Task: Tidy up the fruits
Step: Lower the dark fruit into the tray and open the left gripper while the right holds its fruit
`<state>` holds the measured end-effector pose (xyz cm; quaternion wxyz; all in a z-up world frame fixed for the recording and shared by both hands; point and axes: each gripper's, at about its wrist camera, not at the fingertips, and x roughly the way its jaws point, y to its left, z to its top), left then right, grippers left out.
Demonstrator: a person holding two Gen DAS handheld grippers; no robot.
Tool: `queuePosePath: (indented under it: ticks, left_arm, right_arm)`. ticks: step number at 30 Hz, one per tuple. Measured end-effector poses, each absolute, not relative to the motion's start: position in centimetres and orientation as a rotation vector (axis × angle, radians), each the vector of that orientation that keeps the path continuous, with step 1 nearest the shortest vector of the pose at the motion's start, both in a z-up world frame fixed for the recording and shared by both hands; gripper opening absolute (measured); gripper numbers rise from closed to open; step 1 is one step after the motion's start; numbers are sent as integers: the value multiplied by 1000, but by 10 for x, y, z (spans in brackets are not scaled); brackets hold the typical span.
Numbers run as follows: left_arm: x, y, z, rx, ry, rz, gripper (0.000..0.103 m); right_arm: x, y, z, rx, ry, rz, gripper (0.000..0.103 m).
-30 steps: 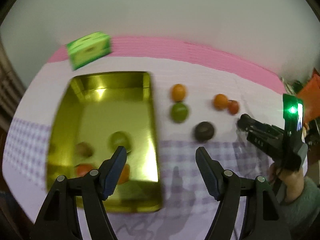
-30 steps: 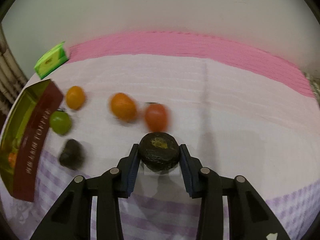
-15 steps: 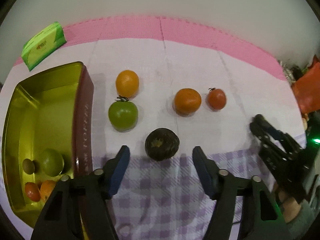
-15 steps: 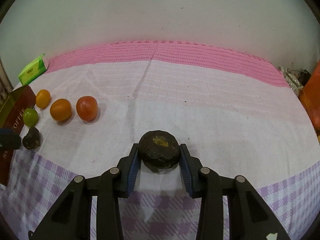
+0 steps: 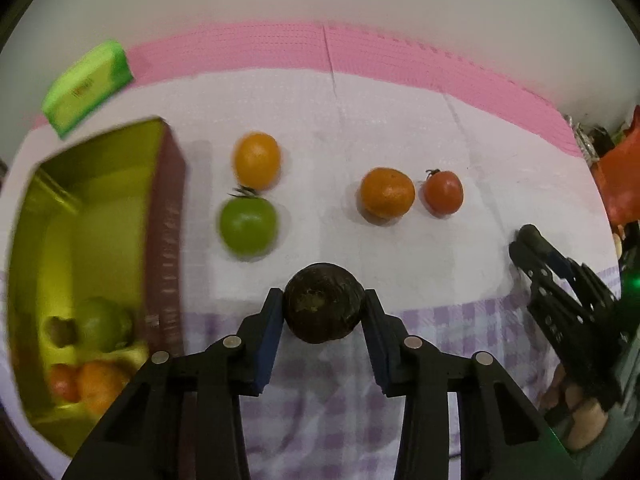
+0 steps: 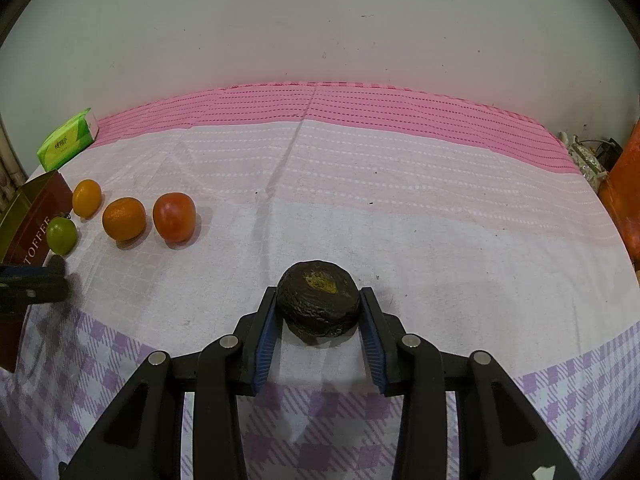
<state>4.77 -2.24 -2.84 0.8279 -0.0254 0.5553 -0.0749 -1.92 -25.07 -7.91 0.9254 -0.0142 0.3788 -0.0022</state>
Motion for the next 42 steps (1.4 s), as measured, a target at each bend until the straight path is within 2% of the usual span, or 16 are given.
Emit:
queuePosePath:
  ticks: [8, 12, 18, 27, 42]
  left_arm:
    - [27, 54, 24, -70, 1033, -29, 40]
    - [32, 98, 21, -93, 1035, 63, 40]
    - [50, 144, -10, -105, 1111, 150, 40]
    - [64, 156, -44, -74, 1203, 180, 40]
    - [61, 154, -54, -43, 1261, 186, 41]
  right_arm:
    - [-18, -250, -79, -29, 777, -5, 37]
    - [-18, -250, -79, -31, 777, -5, 37]
    - [-18, -250, -79, -31, 777, -5, 37]
    - [-18, -250, -79, -32, 777, -6, 37]
    - [-18, -250, -81, -39, 777, -9, 37]
